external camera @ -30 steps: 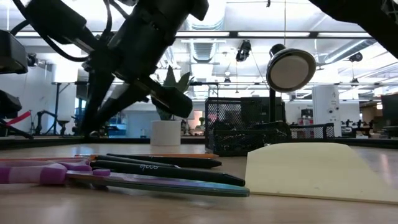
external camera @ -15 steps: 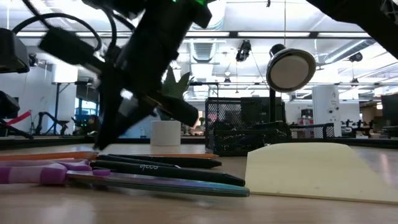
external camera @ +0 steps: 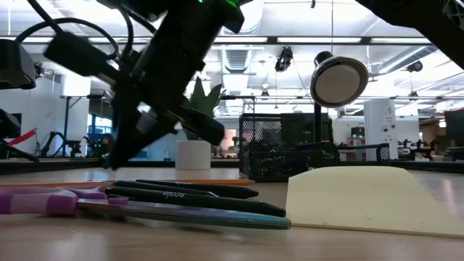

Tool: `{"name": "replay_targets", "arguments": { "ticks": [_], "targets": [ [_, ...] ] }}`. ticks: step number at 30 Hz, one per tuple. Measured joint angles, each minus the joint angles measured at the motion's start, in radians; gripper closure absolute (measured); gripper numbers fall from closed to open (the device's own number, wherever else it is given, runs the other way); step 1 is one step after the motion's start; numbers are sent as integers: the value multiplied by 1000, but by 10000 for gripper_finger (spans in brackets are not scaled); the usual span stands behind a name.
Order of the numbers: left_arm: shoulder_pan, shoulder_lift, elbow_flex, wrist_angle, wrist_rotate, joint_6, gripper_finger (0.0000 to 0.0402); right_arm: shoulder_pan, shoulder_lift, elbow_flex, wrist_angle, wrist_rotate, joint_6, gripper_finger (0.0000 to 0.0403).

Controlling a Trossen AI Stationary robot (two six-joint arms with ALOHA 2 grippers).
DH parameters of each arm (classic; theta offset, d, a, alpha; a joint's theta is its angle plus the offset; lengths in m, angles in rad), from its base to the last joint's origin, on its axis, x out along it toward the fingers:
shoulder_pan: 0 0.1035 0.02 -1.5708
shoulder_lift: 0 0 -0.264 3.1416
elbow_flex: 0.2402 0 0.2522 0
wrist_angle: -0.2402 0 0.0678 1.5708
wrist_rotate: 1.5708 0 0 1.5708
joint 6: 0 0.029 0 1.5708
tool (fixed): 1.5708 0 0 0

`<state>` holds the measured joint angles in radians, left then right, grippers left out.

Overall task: Pick and place office supplies into organizer
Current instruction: Put the left orange pencil into the black desk organizer

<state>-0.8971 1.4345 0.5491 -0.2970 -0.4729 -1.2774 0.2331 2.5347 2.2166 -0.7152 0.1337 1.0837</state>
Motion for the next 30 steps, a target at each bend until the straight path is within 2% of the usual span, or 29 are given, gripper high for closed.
{"name": "replay_targets", "arguments": {
  "ticks": [10, 19, 22, 30],
  "targets": [
    [1, -2, 0, 0, 3, 0, 392, 0, -1, -13, 3, -30, 4, 394],
    [1, -2, -2, 26, 0, 14, 350, 0, 1, -22, 15, -30, -6, 394],
    [3, -2, -2, 77, -1, 47, 349, -1, 1, -28, 16, -30, -5, 394],
    [27, -2, -2, 85, -8, 55, 348, 3, 2, -57, 19, -32, 26, 394]
  ]
}}
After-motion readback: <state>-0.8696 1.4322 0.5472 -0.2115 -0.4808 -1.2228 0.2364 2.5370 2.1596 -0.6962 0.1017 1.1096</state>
